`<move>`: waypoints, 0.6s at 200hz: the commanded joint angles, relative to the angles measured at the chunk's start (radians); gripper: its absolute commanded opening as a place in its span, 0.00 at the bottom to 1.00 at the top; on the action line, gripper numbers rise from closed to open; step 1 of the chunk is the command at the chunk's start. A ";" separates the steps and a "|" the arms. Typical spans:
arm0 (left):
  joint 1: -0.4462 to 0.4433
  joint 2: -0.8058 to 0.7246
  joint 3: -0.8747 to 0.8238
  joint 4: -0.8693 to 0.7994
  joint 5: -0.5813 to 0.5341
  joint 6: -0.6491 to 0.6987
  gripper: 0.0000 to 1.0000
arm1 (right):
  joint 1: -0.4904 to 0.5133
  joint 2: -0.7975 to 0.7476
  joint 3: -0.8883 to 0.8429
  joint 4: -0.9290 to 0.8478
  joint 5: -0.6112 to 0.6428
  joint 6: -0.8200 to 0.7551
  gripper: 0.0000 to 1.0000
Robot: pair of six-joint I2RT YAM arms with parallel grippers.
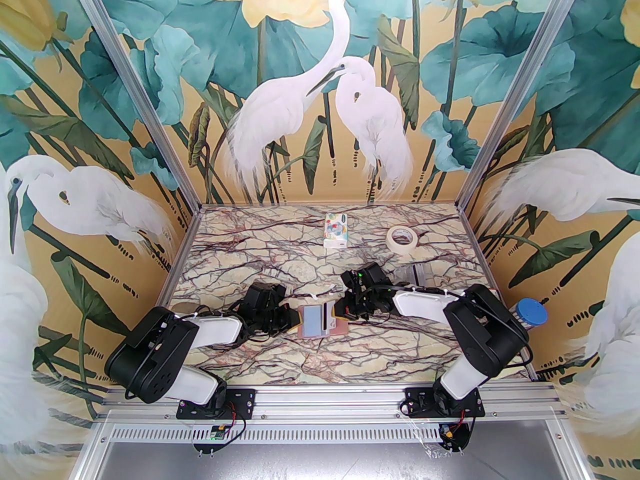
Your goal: Put the credit cards into the card holder
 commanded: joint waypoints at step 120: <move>-0.009 0.007 -0.027 -0.058 -0.047 0.006 0.06 | 0.006 0.018 -0.031 0.047 -0.009 0.011 0.00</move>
